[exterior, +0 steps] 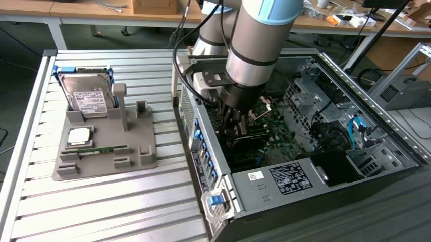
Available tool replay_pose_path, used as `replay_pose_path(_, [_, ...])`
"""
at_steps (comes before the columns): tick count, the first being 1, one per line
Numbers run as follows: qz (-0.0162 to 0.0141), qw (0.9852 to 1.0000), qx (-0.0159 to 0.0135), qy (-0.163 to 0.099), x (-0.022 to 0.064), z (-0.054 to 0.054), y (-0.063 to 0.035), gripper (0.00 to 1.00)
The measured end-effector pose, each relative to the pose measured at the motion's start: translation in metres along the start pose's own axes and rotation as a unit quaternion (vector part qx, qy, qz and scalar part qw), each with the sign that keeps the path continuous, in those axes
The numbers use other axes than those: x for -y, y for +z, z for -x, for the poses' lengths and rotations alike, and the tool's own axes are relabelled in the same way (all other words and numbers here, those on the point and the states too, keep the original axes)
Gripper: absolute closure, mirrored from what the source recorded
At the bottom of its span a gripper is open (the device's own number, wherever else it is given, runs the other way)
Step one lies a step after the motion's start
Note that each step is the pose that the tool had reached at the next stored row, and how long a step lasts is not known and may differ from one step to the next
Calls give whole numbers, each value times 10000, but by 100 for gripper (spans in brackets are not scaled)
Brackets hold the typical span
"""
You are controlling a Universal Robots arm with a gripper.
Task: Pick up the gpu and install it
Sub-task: 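Press down on the gpu until it lock into place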
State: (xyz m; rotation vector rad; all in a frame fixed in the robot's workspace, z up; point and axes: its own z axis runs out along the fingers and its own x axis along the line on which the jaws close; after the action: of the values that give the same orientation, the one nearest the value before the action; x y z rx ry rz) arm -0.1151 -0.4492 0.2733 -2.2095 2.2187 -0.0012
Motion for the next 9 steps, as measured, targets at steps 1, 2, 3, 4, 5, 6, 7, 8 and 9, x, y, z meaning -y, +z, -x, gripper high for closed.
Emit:
replay_pose_path(1, [0, 10000, 0, 0, 0, -1, 0, 89])
replay_pose_path(2, [0, 10000, 0, 0, 0, -1, 0, 89])
replay_pose_path(3, [0, 10000, 0, 0, 0, -1, 0, 89])
replay_pose_path(4, [0, 10000, 0, 0, 0, -1, 0, 89])
replay_pose_path(5, [0, 10000, 0, 0, 0, -1, 0, 89])
replay_pose_path(6, [0, 10000, 0, 0, 0, -1, 0, 89])
replay_pose_path(7, [0, 10000, 2, 0, 0, -1, 0, 89])
replay_pose_path(8, [0, 10000, 4, 0, -1, -1, -1, 89])
replay_pose_path(9, [-1, 10000, 7, 0, -1, -1, -2, 89])
